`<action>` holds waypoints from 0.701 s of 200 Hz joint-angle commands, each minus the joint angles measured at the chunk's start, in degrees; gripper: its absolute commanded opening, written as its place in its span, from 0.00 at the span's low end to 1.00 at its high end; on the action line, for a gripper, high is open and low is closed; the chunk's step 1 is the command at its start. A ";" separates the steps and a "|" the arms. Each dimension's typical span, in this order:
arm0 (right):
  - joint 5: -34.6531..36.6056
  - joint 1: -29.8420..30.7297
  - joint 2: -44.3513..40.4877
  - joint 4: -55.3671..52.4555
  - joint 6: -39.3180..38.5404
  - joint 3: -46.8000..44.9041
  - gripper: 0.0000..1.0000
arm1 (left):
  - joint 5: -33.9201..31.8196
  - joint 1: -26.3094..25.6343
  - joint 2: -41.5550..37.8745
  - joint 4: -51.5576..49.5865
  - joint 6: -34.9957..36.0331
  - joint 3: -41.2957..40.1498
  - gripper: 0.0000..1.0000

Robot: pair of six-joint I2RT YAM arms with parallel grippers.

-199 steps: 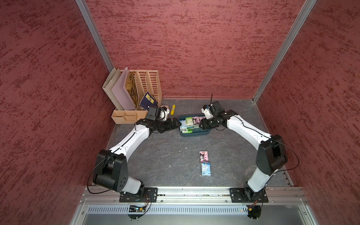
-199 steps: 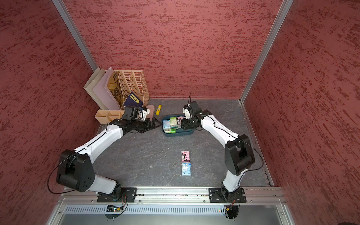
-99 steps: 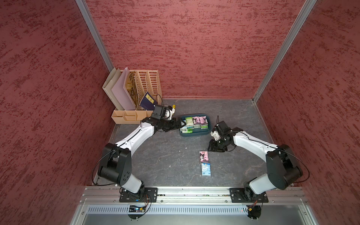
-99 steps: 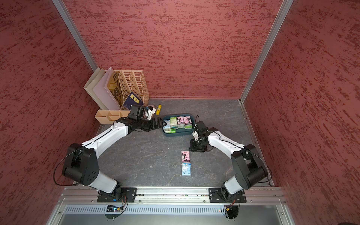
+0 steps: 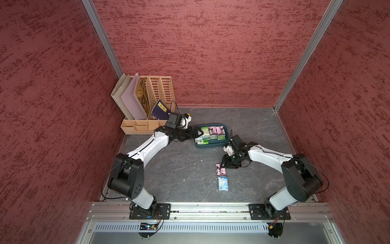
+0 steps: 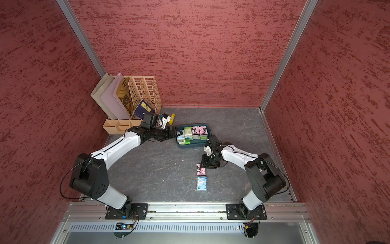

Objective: Put the pocket tissues into the storage box
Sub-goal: Pick up the pocket tissues from the center of the board.

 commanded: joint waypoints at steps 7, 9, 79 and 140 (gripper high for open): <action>0.60 0.91 1.51 1.70 0.45 -0.37 0.38 | -0.65 -0.25 -0.50 0.30 0.11 0.10 1.00; 0.56 0.94 1.59 1.68 0.45 -0.41 0.38 | -0.64 -0.25 -0.59 0.23 0.04 0.10 1.00; 3.98 1.78 4.11 -0.11 -2.23 3.45 0.00 | -0.95 -0.16 -0.63 -0.33 0.55 -0.09 1.00; 11.02 0.93 4.81 -11.15 -19.33 21.64 0.00 | -2.00 0.63 -2.54 -1.18 1.66 -1.28 1.00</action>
